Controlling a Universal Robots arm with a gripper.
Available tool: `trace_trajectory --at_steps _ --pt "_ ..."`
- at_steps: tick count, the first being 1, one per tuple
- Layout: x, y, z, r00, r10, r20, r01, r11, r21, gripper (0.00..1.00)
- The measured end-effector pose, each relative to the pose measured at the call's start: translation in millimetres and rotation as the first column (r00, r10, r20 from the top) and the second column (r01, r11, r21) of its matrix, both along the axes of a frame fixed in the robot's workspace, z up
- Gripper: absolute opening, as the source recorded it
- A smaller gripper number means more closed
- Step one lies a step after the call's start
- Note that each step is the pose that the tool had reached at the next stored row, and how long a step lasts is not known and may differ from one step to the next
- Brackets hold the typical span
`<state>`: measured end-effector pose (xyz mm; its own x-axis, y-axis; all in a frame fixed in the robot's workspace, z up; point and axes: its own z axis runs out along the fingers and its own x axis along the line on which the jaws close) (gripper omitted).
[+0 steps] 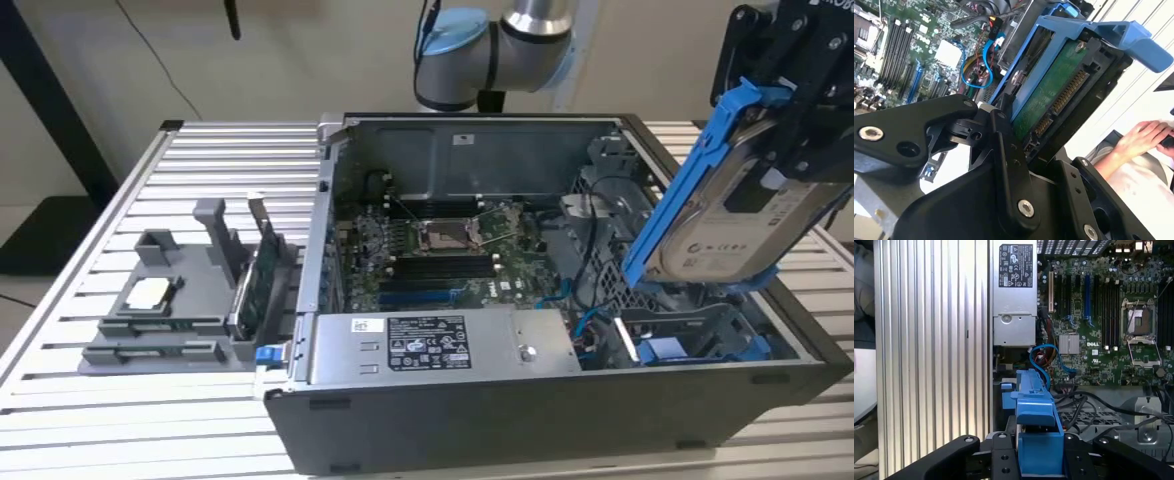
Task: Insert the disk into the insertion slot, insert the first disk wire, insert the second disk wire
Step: 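Insert the disk into the insertion slot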
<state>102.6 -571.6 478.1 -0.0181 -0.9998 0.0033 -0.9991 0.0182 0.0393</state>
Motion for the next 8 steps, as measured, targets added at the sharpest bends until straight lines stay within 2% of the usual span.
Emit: trace_trajectory --at_steps 8 --pt "0.0 0.0 -4.6 1.0000 0.000 0.0000 0.000 1.0000 0.0000 0.33"
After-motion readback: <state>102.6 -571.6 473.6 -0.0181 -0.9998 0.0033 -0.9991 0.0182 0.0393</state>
